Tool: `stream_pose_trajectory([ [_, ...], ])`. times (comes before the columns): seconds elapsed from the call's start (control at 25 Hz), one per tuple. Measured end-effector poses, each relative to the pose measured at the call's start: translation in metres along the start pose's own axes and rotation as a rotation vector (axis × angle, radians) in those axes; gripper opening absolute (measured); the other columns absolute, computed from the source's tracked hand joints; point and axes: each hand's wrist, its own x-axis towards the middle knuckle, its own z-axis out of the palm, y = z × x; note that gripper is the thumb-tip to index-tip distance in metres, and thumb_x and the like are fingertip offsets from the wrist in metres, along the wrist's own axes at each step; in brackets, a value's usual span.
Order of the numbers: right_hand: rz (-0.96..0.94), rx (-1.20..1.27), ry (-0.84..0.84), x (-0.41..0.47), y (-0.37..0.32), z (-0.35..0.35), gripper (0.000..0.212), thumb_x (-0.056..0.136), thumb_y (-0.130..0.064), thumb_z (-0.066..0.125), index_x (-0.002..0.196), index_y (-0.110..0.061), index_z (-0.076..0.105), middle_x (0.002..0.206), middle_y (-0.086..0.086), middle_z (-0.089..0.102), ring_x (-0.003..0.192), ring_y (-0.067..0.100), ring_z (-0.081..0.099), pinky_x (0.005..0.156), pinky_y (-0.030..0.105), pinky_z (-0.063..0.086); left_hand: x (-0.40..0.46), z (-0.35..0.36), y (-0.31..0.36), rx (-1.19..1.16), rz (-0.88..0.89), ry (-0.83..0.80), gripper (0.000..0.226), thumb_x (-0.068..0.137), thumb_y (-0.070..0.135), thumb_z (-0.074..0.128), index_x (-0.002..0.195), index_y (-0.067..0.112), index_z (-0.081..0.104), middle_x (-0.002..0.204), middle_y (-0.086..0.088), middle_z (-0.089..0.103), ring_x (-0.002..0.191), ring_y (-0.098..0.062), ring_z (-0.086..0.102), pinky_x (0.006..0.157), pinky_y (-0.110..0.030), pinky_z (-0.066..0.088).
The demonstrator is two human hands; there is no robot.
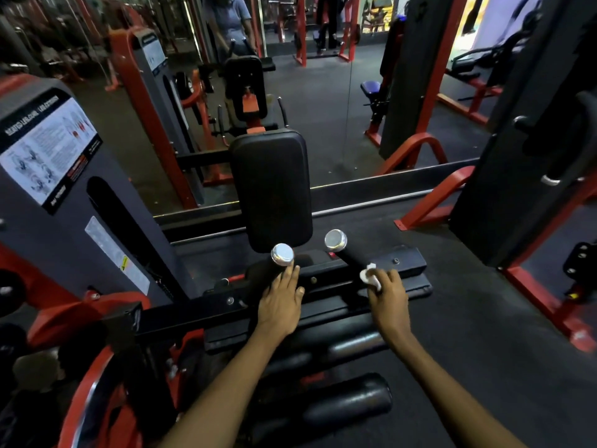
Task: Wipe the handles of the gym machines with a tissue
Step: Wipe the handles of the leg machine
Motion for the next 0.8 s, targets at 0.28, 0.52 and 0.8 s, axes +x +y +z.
stream_pose_trajectory([
  [0.28, -0.263, 0.053, 0.105, 0.009, -0.08, 0.008, 0.019, 0.088, -0.018, 0.063, 0.079, -0.036, 0.064, 0.083, -0.016, 0.051, 0.076, 0.002, 0.052, 0.073, 0.022, 0.042, 0.002, 0.002, -0.006, -0.044, 0.052, -0.076, 0.057, 0.105, 0.033, 0.026, 0.155, 0.018, 0.004, 0.163, 0.006, -0.004, 0.149, -0.014, -0.004, 0.118, -0.035, 0.011],
  [0.52, -0.408, -0.261, 0.154, -0.004, -0.043, 0.038, 0.038, 0.087, -0.002, 0.056, 0.125, -0.003, 0.057, 0.112, 0.002, 0.046, 0.09, 0.022, 0.047, 0.076, 0.028, 0.044, 0.005, 0.002, -0.01, -0.091, 0.065, -0.163, 0.059, 0.105, 0.034, 0.026, 0.155, 0.017, 0.001, 0.163, 0.001, -0.004, 0.149, -0.019, 0.001, 0.118, -0.037, 0.01],
  [0.8, -0.12, -0.466, 0.004, -0.014, -0.011, 0.045, 0.039, 0.084, -0.005, 0.044, 0.118, -0.01, 0.061, 0.106, 0.007, 0.051, 0.084, 0.026, 0.051, 0.064, 0.04, 0.051, 0.01, -0.007, -0.009, -0.103, 0.08, -0.292, 0.06, 0.105, 0.035, 0.023, 0.155, 0.016, -0.007, 0.162, 0.001, -0.015, 0.149, -0.023, -0.006, 0.119, -0.042, 0.002],
])
